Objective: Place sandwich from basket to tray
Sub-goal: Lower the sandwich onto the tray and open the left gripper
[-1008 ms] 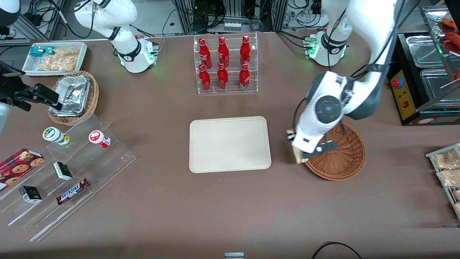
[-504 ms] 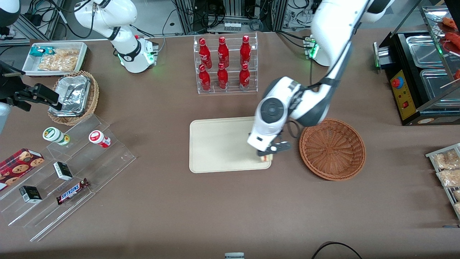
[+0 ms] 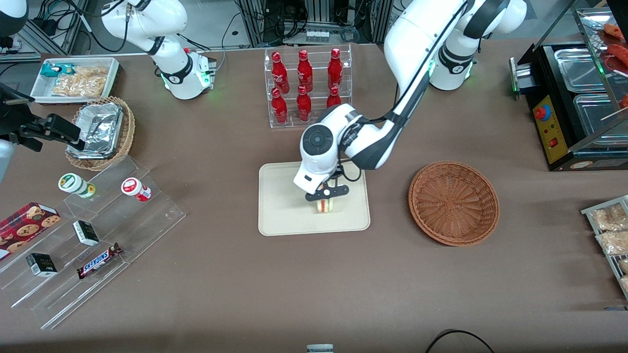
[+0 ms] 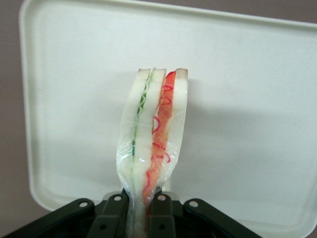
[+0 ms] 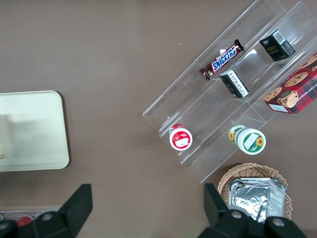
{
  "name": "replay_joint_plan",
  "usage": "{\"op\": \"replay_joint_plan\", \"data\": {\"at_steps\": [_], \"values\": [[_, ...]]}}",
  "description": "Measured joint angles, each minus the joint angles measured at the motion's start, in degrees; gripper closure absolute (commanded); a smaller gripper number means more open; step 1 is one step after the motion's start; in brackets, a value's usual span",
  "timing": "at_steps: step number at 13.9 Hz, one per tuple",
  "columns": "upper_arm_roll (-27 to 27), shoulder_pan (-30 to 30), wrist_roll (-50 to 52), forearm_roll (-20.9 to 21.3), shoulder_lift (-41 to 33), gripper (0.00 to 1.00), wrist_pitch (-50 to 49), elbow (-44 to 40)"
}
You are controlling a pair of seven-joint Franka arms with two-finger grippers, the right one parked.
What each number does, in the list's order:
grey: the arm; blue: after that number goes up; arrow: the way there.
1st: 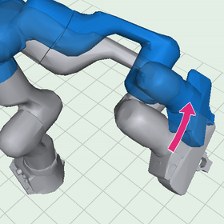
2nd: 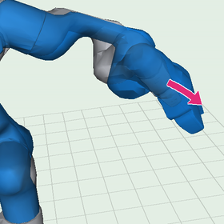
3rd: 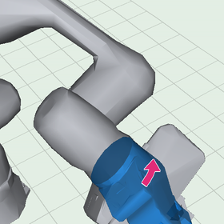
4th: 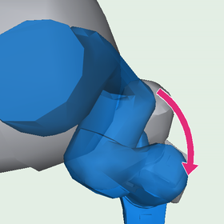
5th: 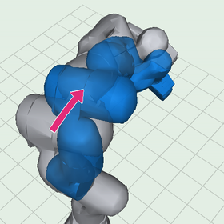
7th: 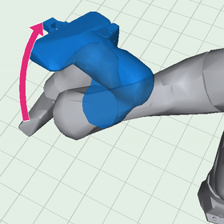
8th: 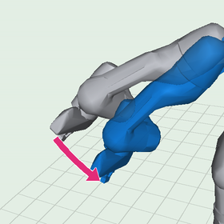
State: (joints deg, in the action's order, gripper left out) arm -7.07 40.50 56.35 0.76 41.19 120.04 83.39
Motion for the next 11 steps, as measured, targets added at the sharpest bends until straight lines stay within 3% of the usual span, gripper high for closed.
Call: {"op": "replay_joint_plan", "data": {"at_steps": [4,5,6,7,11], "values": [[0.0,1.4,0.3,0.0,2.2,0.97,4.2,-0.2],[0.0,1.6,0.6,0.0,2.5,0.82,4.3,-0.3],[0.0,1.8,0.7,0.0,2.5,0.19,4.3,-0.4],[0.0,1.8,0.8,0.0,2.5,0.0,4.3,-0.4],[0.2,1.8,0.8,0.0,2.5,0.0,4.3,-1.1]]}}
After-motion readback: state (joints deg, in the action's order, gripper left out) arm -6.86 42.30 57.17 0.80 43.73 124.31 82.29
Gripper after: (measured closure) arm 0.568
